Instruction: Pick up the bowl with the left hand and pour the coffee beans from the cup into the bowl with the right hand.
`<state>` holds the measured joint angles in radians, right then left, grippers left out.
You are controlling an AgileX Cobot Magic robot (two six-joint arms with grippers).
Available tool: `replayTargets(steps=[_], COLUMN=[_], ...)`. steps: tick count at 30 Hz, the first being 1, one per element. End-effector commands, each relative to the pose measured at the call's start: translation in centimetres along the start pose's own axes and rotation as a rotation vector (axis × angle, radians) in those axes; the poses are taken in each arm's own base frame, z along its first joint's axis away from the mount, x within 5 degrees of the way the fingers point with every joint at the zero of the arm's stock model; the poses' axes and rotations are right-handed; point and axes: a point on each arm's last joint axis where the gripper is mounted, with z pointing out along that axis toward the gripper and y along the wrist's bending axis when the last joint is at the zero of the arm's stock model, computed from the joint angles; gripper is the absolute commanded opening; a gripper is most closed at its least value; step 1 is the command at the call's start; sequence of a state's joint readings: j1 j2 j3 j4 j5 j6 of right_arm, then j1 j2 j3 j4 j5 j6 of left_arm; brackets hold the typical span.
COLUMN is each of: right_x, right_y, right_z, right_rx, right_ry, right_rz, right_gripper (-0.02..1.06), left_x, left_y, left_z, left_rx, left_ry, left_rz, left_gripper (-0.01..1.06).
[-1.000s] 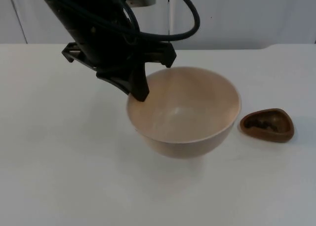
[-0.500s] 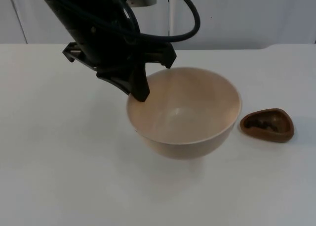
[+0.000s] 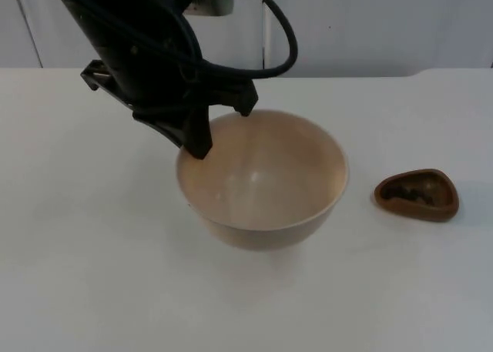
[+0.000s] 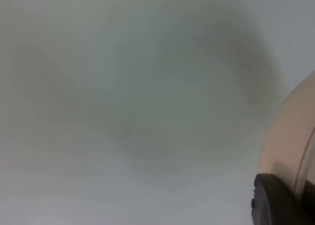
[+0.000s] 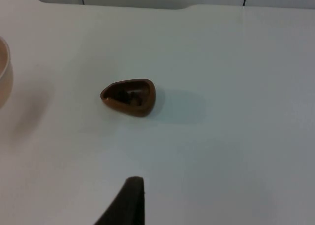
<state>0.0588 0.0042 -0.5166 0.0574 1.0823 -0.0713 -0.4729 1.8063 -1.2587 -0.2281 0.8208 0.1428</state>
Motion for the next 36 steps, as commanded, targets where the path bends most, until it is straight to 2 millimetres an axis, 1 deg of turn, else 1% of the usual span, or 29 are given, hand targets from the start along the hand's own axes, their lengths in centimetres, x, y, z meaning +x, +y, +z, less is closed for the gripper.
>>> replayTargets(steps=[1, 8, 12, 15, 23, 27, 29, 32, 33, 36], right_x=[0.0, 0.0, 0.0, 0.0, 0.0, -0.5, -0.9, -2.0, -2.0, -2.9], right_y=[0.0, 0.0, 0.0, 0.0, 0.0, 0.0, 0.0, -0.1, -0.1, -0.2], right_z=[0.0, 0.0, 0.0, 0.0, 0.0, -0.6, -0.5, 0.3, 0.3, 1.0], right_rx=[0.012, 0.012, 0.008, 0.008, 0.009, 0.01, 0.009, 0.007, 0.007, 0.005], right_ry=[-0.007, -0.007, -0.007, -0.007, -0.011, -0.033, -0.018, 0.048, 0.048, 0.101], right_rz=[-0.001, -0.001, 0.001, 0.001, 0.001, 0.004, 0.01, 0.03, 0.03, 0.033], right_gripper=[1.05, 1.05, 1.05, 1.05, 1.05, 1.05, 1.05, 1.05, 1.05, 1.05], left_x=[-0.1, -0.1, -0.2, -0.2, -0.1, 0.1, 0.2, 0.3, 0.3, 0.1], left_y=[-0.2, 0.0, -0.2, -0.2, -0.1, 0.1, 0.1, 0.2, 0.2, 0.1], left_z=[-0.5, -0.7, -1.6, -1.9, -2.0, -2.0, -2.0, -2.0, -2.0, -2.3], left_rx=[-0.007, -0.024, -0.026, -0.026, -0.046, -0.061, -0.064, -0.095, -0.095, -0.158], left_ry=[-0.01, -0.013, -0.042, -0.052, -0.045, -0.023, -0.014, 0.0, 0.0, 0.004], left_rz=[-0.004, -0.009, -0.006, -0.005, -0.008, -0.023, -0.02, -0.016, -0.016, 0.0], left_gripper=[0.0, 0.0, 0.0, 0.0, 0.0, 0.0, 0.0, 0.0, 0.0, 0.0])
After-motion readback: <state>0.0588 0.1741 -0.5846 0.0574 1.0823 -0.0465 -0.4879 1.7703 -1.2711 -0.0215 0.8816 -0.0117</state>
